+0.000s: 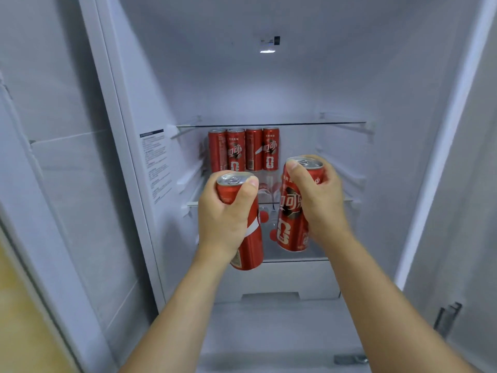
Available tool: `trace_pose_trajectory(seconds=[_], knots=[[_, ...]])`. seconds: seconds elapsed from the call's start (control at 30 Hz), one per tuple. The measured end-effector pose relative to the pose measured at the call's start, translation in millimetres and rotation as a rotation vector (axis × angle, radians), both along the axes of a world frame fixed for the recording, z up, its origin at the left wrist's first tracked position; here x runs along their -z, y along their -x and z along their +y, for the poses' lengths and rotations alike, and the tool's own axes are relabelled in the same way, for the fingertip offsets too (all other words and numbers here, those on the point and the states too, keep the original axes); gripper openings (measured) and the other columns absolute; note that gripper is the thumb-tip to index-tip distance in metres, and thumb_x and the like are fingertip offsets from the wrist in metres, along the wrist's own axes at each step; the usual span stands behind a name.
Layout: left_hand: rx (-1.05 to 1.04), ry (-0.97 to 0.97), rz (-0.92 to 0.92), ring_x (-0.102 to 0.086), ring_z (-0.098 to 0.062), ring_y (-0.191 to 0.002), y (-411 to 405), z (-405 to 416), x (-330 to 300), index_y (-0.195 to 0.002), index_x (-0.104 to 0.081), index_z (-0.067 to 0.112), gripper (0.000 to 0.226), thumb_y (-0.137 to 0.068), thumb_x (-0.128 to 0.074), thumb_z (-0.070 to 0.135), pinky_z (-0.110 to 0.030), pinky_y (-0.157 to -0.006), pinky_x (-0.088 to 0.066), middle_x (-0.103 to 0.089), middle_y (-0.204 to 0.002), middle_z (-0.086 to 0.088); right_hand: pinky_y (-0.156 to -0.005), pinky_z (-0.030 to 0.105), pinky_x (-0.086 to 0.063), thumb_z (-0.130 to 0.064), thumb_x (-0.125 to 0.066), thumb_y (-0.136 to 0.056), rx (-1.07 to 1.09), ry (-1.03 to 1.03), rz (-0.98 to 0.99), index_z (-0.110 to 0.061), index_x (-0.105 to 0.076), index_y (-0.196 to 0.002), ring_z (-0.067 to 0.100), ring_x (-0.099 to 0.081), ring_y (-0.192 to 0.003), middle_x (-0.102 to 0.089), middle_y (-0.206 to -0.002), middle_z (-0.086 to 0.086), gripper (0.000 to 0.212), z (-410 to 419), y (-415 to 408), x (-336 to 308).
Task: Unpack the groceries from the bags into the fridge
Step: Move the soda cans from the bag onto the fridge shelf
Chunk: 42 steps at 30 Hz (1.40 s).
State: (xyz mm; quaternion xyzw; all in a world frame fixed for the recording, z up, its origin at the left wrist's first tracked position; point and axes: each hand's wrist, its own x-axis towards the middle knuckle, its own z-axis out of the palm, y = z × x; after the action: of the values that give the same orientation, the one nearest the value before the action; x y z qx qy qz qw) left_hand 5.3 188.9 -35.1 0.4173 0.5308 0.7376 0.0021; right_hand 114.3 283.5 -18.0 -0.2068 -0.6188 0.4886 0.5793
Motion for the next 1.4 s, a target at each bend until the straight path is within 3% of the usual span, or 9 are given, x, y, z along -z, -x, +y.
trace_pose_trajectory(seconds=[0.13,0.3,0.5,0.93,1.2,1.3,1.4], knots=[[-0.048,0.007,0.020,-0.066,0.000,-0.081,15.9,27.1,-12.6,-0.099,-0.067,0.024,0.017,-0.086,-0.070,0.035,-0.010,-0.067,-0.049,-0.069,-0.088,0.018,-0.077,0.034,-0.058,-0.046,-0.072,-0.080,-0.020,-0.002,-0.008,-0.032,-0.062,-0.098,0.013,-0.071,-0.085,-0.072,-0.093,-0.005,0.024,27.1,18.4,-8.3],[-0.104,0.013,0.044,-0.065,0.001,-0.081,38.7,58.1,-27.0,-0.104,-0.064,0.023,0.023,-0.087,-0.069,0.037,-0.013,-0.068,-0.051,-0.068,-0.089,0.012,-0.073,0.028,-0.057,-0.044,-0.070,-0.083,0.029,-0.031,-0.034,-0.033,-0.060,-0.095,0.009,-0.069,-0.084,-0.070,-0.092,-0.007,0.019,60.0,42.2,-20.8],[-0.094,0.042,0.078,-0.065,0.004,-0.081,62.3,91.4,-32.1,-0.106,-0.060,0.027,0.027,-0.086,-0.068,0.043,-0.010,-0.066,-0.051,-0.068,-0.090,0.013,-0.058,0.008,-0.048,-0.043,-0.068,-0.086,0.063,-0.057,-0.032,-0.029,-0.059,-0.104,-0.001,-0.067,-0.076,-0.068,-0.091,-0.011,0.025,83.0,67.8,-24.4],[-0.137,0.057,0.076,-0.065,0.005,-0.085,100.9,146.9,-17.4,-0.115,-0.055,0.027,0.040,-0.086,-0.066,0.051,-0.009,-0.065,-0.051,-0.066,-0.096,0.013,-0.061,0.010,-0.050,-0.042,-0.070,-0.086,0.123,-0.112,-0.064,-0.021,-0.059,-0.106,0.003,-0.068,-0.078,-0.069,-0.093,-0.005,0.031,127.6,96.8,-7.5],[-0.141,0.070,0.147,-0.063,0.010,-0.087,109.2,175.3,-12.8,-0.122,-0.048,0.025,0.050,-0.085,-0.063,0.056,-0.008,-0.066,-0.050,-0.062,-0.098,0.016,-0.057,0.007,-0.048,-0.052,-0.064,-0.086,0.170,-0.121,-0.114,-0.022,-0.056,-0.106,0.000,-0.067,-0.072,-0.067,-0.088,-0.007,0.037,161.1,106.7,-3.1],[-0.135,0.071,0.181,-0.063,0.004,-0.091,112.0,184.8,-7.8,-0.126,-0.043,0.025,0.054,-0.086,-0.060,0.057,-0.011,-0.071,-0.052,-0.061,-0.105,0.014,-0.055,0.004,-0.044,-0.054,-0.061,-0.087,0.211,-0.132,-0.117,-0.020,-0.056,-0.103,-0.007,-0.063,-0.068,-0.065,-0.085,-0.008,0.037,175.0,115.3,-2.0],[-0.113,0.118,0.234,-0.058,0.010,-0.093,116.6,192.5,-6.0,-0.131,-0.038,0.023,0.056,-0.089,-0.058,0.054,-0.004,-0.072,-0.046,-0.056,-0.106,0.016,-0.055,0.002,-0.040,-0.051,-0.054,-0.092,0.235,-0.137,-0.111,-0.019,-0.055,-0.101,-0.016,-0.056,-0.064,-0.060,-0.079,-0.011,0.033,186.7,125.6,-0.2]])
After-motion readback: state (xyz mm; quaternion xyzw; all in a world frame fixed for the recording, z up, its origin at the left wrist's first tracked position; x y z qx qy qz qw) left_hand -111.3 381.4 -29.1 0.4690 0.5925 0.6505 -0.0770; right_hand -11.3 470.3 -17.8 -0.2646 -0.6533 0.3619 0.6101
